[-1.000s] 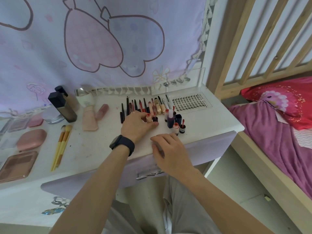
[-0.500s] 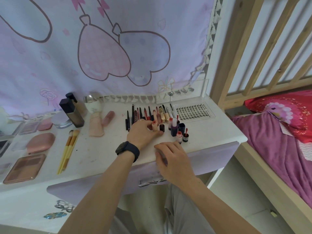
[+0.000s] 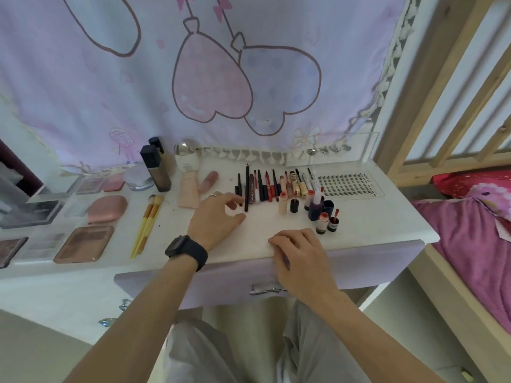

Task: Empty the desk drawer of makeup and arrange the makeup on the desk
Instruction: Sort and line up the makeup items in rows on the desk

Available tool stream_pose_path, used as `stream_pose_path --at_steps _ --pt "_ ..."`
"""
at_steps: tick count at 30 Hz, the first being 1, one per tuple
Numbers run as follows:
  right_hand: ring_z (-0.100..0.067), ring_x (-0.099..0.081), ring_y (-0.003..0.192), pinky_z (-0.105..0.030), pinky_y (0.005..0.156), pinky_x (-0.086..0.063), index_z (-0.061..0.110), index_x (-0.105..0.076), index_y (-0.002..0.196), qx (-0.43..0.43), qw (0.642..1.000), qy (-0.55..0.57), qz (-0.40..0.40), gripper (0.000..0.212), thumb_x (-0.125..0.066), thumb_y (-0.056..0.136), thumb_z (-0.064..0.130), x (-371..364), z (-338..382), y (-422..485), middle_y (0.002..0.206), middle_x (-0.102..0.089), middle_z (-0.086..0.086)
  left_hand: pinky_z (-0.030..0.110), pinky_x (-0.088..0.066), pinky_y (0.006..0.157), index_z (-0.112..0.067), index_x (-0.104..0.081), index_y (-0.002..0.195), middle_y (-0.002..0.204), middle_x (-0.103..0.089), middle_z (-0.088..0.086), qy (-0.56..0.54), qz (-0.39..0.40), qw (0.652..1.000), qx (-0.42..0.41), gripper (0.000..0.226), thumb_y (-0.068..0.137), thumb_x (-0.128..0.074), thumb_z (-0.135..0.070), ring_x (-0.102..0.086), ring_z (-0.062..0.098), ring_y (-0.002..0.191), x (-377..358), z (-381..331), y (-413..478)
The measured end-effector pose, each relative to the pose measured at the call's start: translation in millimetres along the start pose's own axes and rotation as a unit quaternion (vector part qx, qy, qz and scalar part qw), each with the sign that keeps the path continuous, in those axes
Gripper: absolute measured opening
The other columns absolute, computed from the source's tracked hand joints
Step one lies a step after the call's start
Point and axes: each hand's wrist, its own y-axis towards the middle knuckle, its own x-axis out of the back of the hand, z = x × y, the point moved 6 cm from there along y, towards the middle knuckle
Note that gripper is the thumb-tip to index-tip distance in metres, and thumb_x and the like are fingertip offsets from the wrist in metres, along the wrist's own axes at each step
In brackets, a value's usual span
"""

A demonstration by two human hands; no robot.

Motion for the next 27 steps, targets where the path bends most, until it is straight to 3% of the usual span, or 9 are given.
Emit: stream_pose_path --at_steps 2,4,9,13,16,19,24,27 --pt "-0.027 -0.063 0.092 -0.039 0.073 -0.053 0.013 -0.078 0.099 0.023 1.000 -0.009 0.004 0.014 -0.068 0.089 0.014 -8 10 4 0.102 -0.074 0.000 0.023 -0.049 0.075 -0.033 -0.067 0.114 0.115 -0.061 -0.014 0.019 -0.028 0.999 0.021 0.029 0.086 -0.073 -0.029 -0.054 0.001 0.082 17 20 -1" --pt "-0.026 -0.064 0.096 -0.039 0.074 -0.052 0.015 -0.078 0.101 0.038 0.999 -0.007 0.017 0.014 -0.069 0.091 0.018 -19 19 12 0.103 -0.074 0.001 0.018 -0.042 0.070 -0.033 -0.064 0.123 0.114 -0.059 -0.008 0.048 -0.053 0.997 0.039 0.036 0.089 -0.071 -0.029 -0.052 0.001 0.080 31 35 1" --pt "-0.019 -0.064 0.104 -0.038 0.085 -0.054 0.016 -0.076 0.109 0.074 0.995 -0.002 0.065 0.023 -0.062 0.096 0.028 -50 33 35 0.111 -0.073 0.001 0.038 -0.047 0.091 -0.030 -0.059 0.129 0.131 -0.054 0.005 0.142 -0.060 0.985 0.074 0.039 0.091 -0.061 -0.038 -0.052 0.025 0.117 44 47 20" --pt "-0.019 -0.064 0.107 -0.034 0.091 -0.054 0.016 -0.075 0.115 0.083 0.995 -0.008 0.049 0.028 -0.059 0.099 0.031 -56 31 31 0.117 -0.072 0.000 0.046 -0.040 0.099 -0.037 -0.045 0.140 0.140 -0.052 0.007 0.260 -0.019 0.964 0.060 0.045 0.096 -0.047 -0.043 -0.042 0.032 0.129 41 42 45" --pt "-0.019 -0.065 0.109 -0.033 0.093 -0.054 0.016 -0.076 0.117 0.076 0.996 -0.001 0.041 0.029 -0.059 0.099 0.032 -57 30 29 0.119 -0.073 0.000 0.046 -0.036 0.097 -0.040 -0.044 0.139 0.129 -0.062 0.006 0.319 0.020 0.946 0.053 0.041 0.098 -0.038 -0.038 -0.041 0.033 0.126 34 44 60" --pt "-0.019 -0.066 0.110 -0.034 0.093 -0.055 0.016 -0.076 0.116 0.067 0.997 0.011 0.037 0.029 -0.061 0.097 0.031 -56 31 29 0.119 -0.073 -0.001 0.044 -0.036 0.095 -0.039 -0.044 0.140 0.113 -0.068 0.009 0.347 0.004 0.937 0.048 0.040 0.103 -0.033 -0.028 -0.045 0.034 0.120 28 46 67" --pt "-0.018 -0.066 0.110 -0.033 0.093 -0.056 0.017 -0.078 0.114 0.054 0.998 0.019 0.026 0.027 -0.063 0.095 0.029 -54 29 30 0.117 -0.074 0.001 0.042 -0.038 0.093 -0.042 -0.052 0.137 0.119 -0.066 0.008 0.261 -0.045 0.962 0.060 0.039 0.104 -0.035 -0.029 -0.050 0.033 0.116 27 50 68" --pt "-0.018 -0.066 0.110 -0.033 0.093 -0.056 0.017 -0.078 0.114 0.050 0.998 0.029 0.029 0.026 -0.064 0.094 0.029 -53 29 30 0.117 -0.074 0.002 0.034 -0.049 0.091 -0.032 -0.063 0.125 0.120 -0.068 0.000 0.085 -0.097 0.989 0.071 0.031 0.103 -0.041 -0.031 -0.057 0.022 0.112 36 49 59"
